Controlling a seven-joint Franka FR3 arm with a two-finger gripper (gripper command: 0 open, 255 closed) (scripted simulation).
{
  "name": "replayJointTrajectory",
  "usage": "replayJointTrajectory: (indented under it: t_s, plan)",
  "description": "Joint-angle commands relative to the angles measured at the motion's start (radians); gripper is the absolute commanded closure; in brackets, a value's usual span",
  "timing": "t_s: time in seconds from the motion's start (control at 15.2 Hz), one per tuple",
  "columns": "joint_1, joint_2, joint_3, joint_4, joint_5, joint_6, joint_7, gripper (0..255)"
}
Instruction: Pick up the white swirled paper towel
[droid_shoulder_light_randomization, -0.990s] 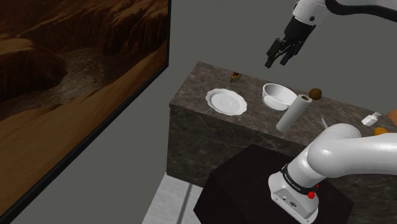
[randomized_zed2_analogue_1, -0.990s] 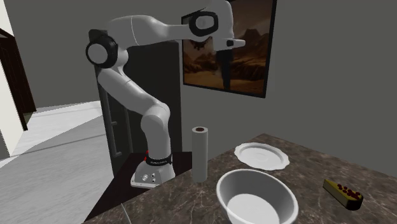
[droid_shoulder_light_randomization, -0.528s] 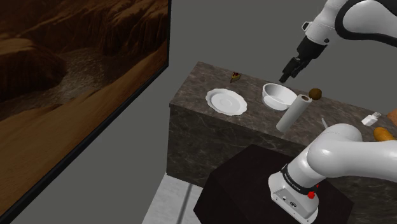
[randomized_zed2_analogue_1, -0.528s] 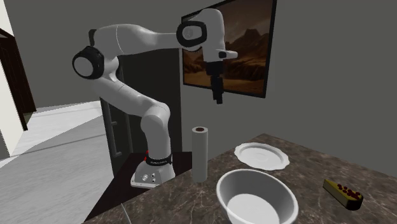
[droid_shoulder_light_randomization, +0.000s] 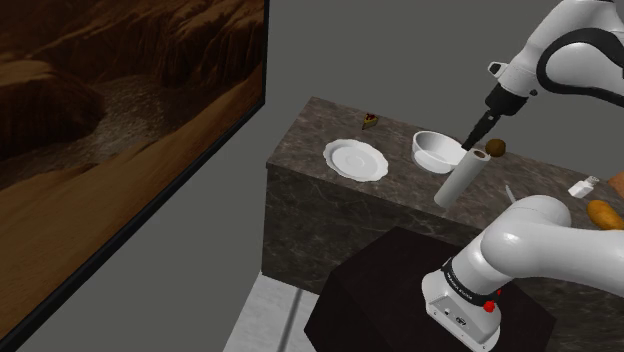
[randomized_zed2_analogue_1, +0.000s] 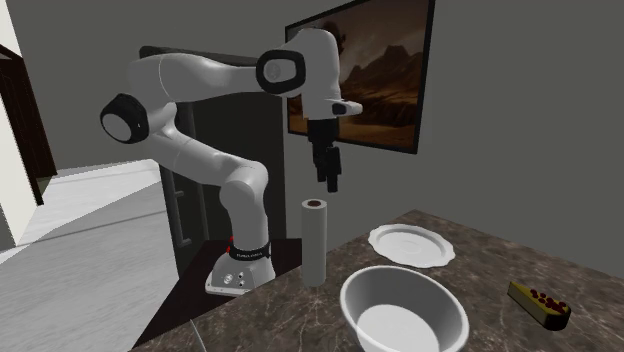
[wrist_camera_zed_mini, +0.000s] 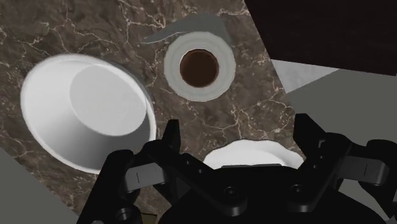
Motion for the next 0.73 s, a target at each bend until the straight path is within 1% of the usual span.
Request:
replayJointTrajectory:
  t_s: [0.0,0.07,0.13,0.59,0.66]
  plan:
    - [-0.015,-0.024,-0.057,-0.026,-0.057,0.006,-0.078,0]
    - [-0.022,-0.03,-0.087,-0.034,-0.085,0.011,-0.116,0]
    - [-0.023,-0.03,-0.088,-0.034,-0.087,0.011,-0.117,0]
    - [-0.045,-0.047,-0.131,-0.137,-0.13,0.096,-0.113,0]
    - [-0.045,-0.047,-0.131,-0.137,-0.13,0.096,-0.113,0]
